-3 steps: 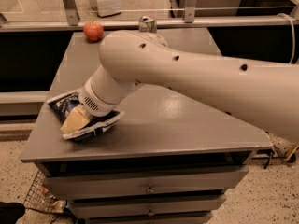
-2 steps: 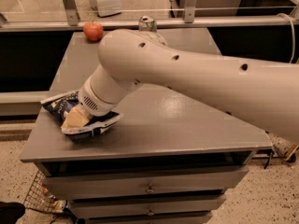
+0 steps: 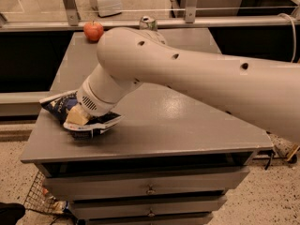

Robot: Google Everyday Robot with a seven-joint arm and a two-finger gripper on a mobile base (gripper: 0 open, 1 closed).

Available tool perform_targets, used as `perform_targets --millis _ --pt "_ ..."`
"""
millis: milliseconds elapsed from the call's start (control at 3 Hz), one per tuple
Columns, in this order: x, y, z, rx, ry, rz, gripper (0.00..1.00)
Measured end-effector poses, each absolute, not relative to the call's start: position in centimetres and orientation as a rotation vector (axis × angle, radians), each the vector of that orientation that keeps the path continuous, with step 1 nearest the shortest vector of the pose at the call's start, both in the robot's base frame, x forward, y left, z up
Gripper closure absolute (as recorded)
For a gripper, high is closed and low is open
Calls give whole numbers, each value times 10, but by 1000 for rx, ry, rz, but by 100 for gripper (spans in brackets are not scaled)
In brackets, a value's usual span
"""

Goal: Pick blue chip bag

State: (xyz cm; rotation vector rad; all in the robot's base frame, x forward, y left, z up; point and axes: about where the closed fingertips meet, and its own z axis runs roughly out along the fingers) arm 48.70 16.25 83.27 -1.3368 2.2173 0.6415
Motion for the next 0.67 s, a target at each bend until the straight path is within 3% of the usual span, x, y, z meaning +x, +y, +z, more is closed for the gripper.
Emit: perform_targets --millis 667 --pt "487 162 833 -1337 2217 641 100"
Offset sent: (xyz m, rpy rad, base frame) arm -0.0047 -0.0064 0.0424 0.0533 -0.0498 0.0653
